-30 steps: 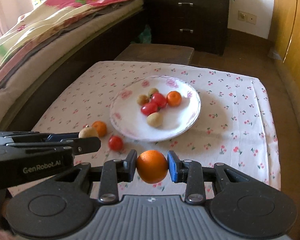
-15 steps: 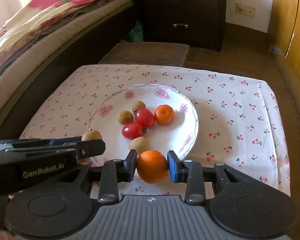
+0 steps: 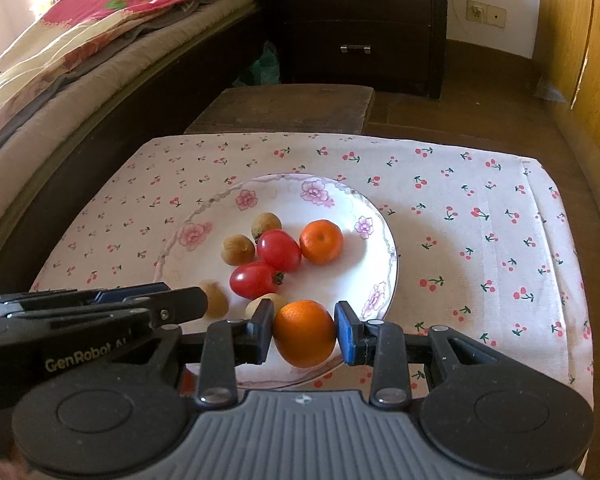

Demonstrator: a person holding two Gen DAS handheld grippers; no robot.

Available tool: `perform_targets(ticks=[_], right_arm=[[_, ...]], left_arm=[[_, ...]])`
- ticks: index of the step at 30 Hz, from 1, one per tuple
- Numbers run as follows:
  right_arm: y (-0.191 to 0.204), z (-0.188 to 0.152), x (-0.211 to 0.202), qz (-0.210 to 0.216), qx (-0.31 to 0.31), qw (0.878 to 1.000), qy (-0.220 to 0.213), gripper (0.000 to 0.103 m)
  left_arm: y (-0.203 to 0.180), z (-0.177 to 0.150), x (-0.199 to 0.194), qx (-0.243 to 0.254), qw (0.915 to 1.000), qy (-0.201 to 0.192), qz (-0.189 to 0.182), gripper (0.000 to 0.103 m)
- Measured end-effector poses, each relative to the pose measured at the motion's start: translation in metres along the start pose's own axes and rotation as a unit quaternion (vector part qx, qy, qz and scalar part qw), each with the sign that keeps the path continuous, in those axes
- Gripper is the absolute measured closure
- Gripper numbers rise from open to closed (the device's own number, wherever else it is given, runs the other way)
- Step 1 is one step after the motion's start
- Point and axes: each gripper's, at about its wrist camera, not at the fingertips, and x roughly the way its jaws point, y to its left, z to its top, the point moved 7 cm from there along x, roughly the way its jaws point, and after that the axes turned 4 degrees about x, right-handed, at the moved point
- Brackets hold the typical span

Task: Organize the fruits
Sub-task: 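Open the left gripper over the bowl while the right gripper releases the tangerine, then move both grippers back toward the remaining tangerine and red tomato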

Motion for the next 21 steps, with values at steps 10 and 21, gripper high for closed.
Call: perform_targets(ticks=[10, 21], right_arm=[[0.000, 0.004, -0.004, 0.003, 0.006, 1.000, -0.011, 0.069], [0.016, -0.001, -0.021, 0.013, -0.009, 1.000, -0.021, 0.068]], left_arm=[[-0.002, 0.004, -0.006, -0.001, 0.9999, -0.010, -0.005, 0.067], [0.004, 0.003, -0.023, 0.006, 0.9997, -0.024, -0.003, 0.063]])
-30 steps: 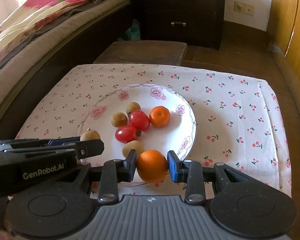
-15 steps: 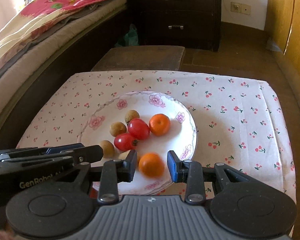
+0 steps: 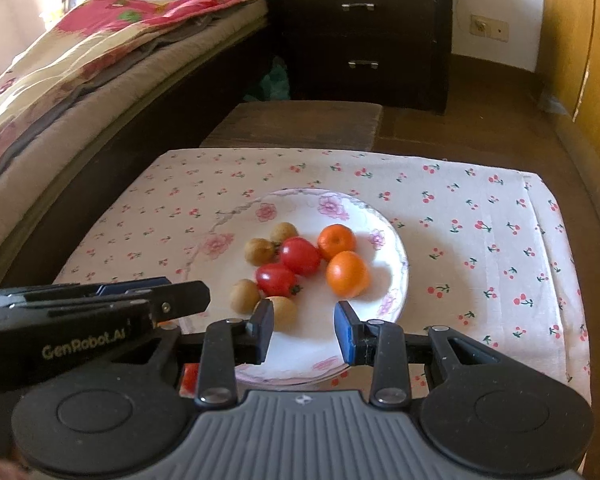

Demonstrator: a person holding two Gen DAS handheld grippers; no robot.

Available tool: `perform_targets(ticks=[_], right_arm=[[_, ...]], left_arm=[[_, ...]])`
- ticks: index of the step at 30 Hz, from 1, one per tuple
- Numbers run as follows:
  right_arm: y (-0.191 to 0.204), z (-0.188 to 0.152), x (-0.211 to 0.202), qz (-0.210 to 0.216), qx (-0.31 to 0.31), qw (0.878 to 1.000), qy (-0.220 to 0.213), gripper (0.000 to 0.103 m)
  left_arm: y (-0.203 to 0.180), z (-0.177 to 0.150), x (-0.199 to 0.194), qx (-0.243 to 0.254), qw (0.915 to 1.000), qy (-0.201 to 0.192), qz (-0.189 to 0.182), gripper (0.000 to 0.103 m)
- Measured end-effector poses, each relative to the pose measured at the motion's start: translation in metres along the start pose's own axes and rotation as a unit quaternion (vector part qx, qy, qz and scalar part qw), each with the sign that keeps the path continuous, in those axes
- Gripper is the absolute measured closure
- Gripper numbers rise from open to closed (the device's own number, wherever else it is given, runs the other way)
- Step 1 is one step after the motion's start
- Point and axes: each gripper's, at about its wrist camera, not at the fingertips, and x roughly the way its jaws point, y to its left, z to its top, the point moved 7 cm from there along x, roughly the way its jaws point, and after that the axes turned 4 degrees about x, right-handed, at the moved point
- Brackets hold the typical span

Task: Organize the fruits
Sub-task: 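Move both grippers back toward the remaining tangerine and red tomato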

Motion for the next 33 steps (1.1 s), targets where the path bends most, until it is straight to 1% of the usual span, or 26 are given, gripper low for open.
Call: perform_targets(ticks=[6, 12, 16, 21, 29, 33], right_arm=[[0.022, -0.010, -0.011, 0.018, -0.018, 1.000, 0.002, 0.068], [0.046, -0.029, -0.012, 0.038, -0.035, 0.998, 0.022, 0.068], [0.058, -0.041, -0.007, 0.054, -0.032, 0.997, 0.037, 0.068], [0.064, -0.049, 0.005, 0.050, -0.035, 0.997, 0.049, 0.068], [0.070, -0.053, 0.031, 0.048, -0.022, 0.996, 0.072, 0.068], [0.077, -0.049, 0.038, 0.037, -0.029, 0.997, 0.061, 0.068]], left_arm=[[0.018, -0.007, -0.014, 0.001, 1.0000, -0.001, 0.008, 0.062], [0.037, -0.010, -0.022, -0.012, 0.9999, 0.001, 0.011, 0.061], [0.045, -0.009, -0.025, -0.022, 0.9997, -0.002, 0.007, 0.060], [0.051, -0.009, -0.029, -0.027, 0.9996, -0.002, 0.003, 0.059], [0.062, -0.013, -0.028, -0.035, 0.9993, 0.009, -0.005, 0.057], [0.064, -0.013, -0.028, -0.037, 0.9992, 0.010, -0.011, 0.055]])
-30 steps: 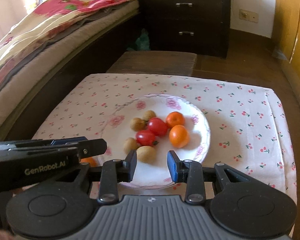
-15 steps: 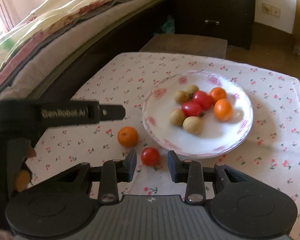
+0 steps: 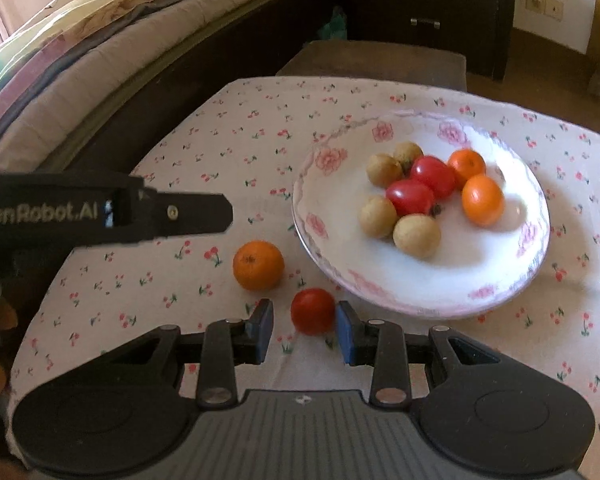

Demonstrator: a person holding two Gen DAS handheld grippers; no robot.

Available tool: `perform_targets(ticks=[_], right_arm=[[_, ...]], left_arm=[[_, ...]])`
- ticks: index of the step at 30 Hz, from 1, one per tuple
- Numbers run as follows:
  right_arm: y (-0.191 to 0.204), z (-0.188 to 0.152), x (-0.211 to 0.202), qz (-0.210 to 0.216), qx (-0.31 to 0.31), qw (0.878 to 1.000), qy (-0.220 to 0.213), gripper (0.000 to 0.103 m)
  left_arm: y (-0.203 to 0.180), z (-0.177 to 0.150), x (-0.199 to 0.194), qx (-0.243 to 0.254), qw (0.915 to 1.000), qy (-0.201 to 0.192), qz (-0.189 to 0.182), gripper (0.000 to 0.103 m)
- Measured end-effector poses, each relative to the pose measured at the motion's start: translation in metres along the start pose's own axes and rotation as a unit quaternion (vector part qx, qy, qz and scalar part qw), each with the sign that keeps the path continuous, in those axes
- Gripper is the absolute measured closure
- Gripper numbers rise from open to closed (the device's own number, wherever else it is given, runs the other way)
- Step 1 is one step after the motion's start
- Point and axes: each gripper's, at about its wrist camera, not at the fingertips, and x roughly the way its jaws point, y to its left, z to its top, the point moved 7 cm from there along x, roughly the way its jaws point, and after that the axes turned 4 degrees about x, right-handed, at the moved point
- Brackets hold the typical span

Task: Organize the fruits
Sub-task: 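Move both grippers back toward the remaining tangerine and red tomato, then grasp the tangerine with the left gripper while the right grasps the red tomato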

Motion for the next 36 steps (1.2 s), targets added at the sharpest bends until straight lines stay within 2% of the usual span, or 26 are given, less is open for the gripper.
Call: perform_targets(ticks=[3, 6, 13, 18, 22, 26, 30, 32, 36], right_arm=[[0.002, 0.001, 0.005, -0.012, -0.008, 1.000, 0.007, 0.069], [0.003, -0.006, 0.009, -0.024, -0.029, 0.999, 0.015, 0.075], [-0.009, -0.014, -0.007, -0.027, -0.028, 0.999, 0.017, 0.075], [-0.020, -0.022, -0.031, -0.037, -0.040, 0.998, 0.017, 0.075], [-0.034, -0.031, -0.041, -0.043, -0.024, 0.999, 0.017, 0.075], [-0.045, -0.042, -0.042, -0.045, -0.011, 0.999, 0.023, 0.075], [-0.050, -0.045, -0.045, -0.043, -0.002, 0.999, 0.021, 0.075], [-0.054, -0.045, -0.046, -0.045, 0.004, 0.999, 0.021, 0.075], [-0.056, -0.046, -0.047, -0.048, 0.009, 0.999, 0.019, 0.075]], left_arm=[[0.001, -0.001, 0.002, 0.002, 1.0000, 0.004, -0.005, 0.053], [0.001, -0.003, 0.006, 0.007, 0.9999, 0.013, -0.006, 0.053], [-0.006, -0.010, 0.022, 0.014, 0.9990, 0.039, -0.015, 0.053], [-0.012, -0.016, 0.037, 0.029, 0.9982, 0.052, -0.004, 0.053], [-0.018, -0.018, 0.045, 0.057, 0.9971, 0.048, 0.019, 0.048], [-0.016, -0.026, 0.058, 0.061, 0.9957, 0.063, 0.029, 0.052], [-0.017, -0.024, 0.060, 0.068, 0.9955, 0.055, 0.037, 0.055], [-0.017, -0.024, 0.058, 0.070, 0.9952, 0.055, 0.041, 0.061], [-0.019, -0.029, 0.051, 0.067, 0.9954, 0.062, 0.030, 0.061]])
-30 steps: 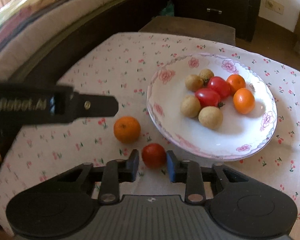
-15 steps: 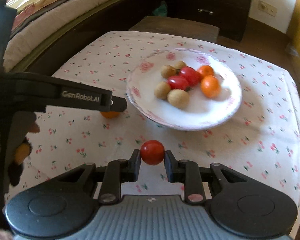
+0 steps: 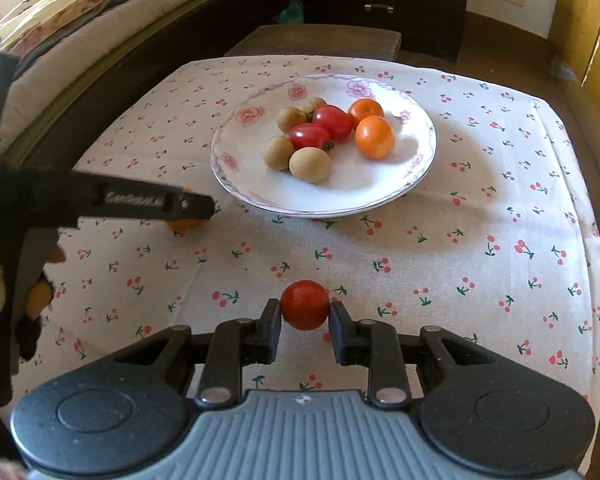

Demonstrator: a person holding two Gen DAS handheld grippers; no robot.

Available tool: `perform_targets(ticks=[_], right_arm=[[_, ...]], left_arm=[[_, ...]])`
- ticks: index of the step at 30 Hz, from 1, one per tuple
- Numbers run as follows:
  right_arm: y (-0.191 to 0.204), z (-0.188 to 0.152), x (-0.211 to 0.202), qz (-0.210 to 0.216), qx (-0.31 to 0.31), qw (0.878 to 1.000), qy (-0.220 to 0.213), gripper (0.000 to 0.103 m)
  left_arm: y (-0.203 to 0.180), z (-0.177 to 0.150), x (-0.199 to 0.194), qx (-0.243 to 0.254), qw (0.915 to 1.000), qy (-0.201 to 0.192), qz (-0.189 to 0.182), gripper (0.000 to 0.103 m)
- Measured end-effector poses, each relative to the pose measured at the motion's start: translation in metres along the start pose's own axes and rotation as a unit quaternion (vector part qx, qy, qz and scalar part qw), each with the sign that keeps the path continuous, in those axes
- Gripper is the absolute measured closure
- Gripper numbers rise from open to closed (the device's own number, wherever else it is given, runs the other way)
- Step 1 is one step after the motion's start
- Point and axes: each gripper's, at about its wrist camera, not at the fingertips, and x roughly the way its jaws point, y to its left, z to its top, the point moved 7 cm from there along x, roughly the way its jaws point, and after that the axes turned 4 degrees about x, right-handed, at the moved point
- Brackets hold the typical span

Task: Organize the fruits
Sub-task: 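Grasp the tangerine with the left gripper while the right grasps the red tomato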

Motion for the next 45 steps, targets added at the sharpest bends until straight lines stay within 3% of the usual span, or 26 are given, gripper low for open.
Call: perform_targets(ticks=[16, 22, 27, 35, 45], right_arm=[[-0.005, -0.034, -0.010, -0.014, -0.008, 1.000, 0.004, 0.075], [-0.005, -0.034, -0.011, -0.006, 0.001, 1.000, -0.001, 0.075], [-0.007, -0.033, -0.020, 0.002, 0.015, 1.000, -0.009, 0.070], [-0.010, -0.026, -0.032, 0.009, 0.042, 0.999, -0.029, 0.065], [-0.004, -0.024, -0.015, -0.002, 0.020, 1.000, -0.016, 0.065]], left_arm=[[-0.041, -0.074, -0.042, 0.043, 0.9987, 0.017, -0.023, 0.060], [-0.045, -0.075, -0.040, 0.039, 0.9989, 0.012, -0.023, 0.060], [-0.041, -0.071, -0.050, 0.014, 0.9992, -0.003, -0.036, 0.049], [-0.035, -0.066, -0.055, -0.010, 0.9991, -0.010, -0.041, 0.046], [-0.042, -0.071, -0.048, 0.008, 0.9995, -0.003, -0.032, 0.045]])
